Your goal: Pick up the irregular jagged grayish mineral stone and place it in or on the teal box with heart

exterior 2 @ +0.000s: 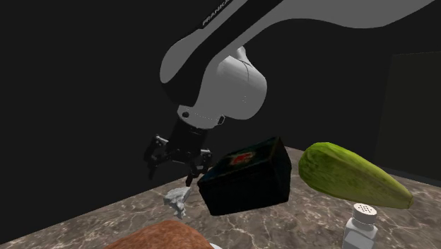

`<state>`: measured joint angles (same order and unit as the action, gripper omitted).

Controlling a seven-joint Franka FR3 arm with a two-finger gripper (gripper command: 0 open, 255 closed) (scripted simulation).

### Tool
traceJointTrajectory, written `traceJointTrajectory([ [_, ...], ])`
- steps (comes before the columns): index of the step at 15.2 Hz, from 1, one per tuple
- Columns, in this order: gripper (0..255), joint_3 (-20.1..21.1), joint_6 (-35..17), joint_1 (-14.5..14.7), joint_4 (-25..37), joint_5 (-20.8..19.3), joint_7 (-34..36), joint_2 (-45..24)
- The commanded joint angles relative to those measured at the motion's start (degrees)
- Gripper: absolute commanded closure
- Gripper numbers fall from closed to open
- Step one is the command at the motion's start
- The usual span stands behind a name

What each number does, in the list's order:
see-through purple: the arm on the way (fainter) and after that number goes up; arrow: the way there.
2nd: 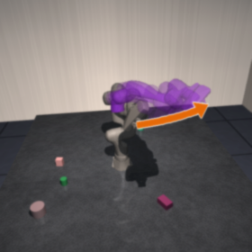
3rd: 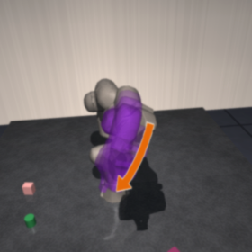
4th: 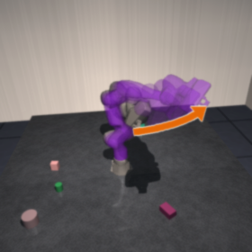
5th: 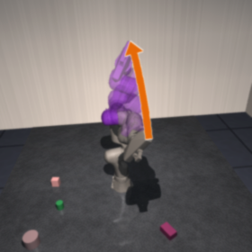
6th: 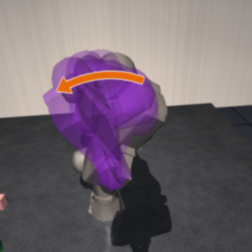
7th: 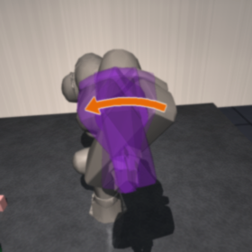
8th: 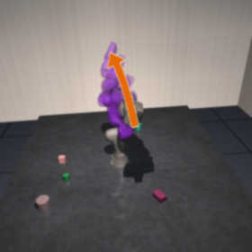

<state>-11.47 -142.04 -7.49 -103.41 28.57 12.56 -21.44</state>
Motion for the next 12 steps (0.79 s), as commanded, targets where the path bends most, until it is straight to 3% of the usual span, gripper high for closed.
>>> traceJointTrajectory([
  [1,0,0.03,6.47,-0.71,-1.67,-0.33,0.18,-0.49],
  [2,255,0.15,5.89,-0.60,-2.47,-0.14,0.00,-0.19],
  [8,255,0.56,5.59,-0.55,-0.83,0.31,0.20,-2.05],
  [10,255,-0.16,6.48,0.71,-3.24,-1.30,2.05,1.64],
  [11,255,-0.07,2.71,0.44,-2.84,-0.89,1.52,1.43],
  [12,0,-0.08,2.71,0.45,-2.84,-0.88,1.52,1.43],
])
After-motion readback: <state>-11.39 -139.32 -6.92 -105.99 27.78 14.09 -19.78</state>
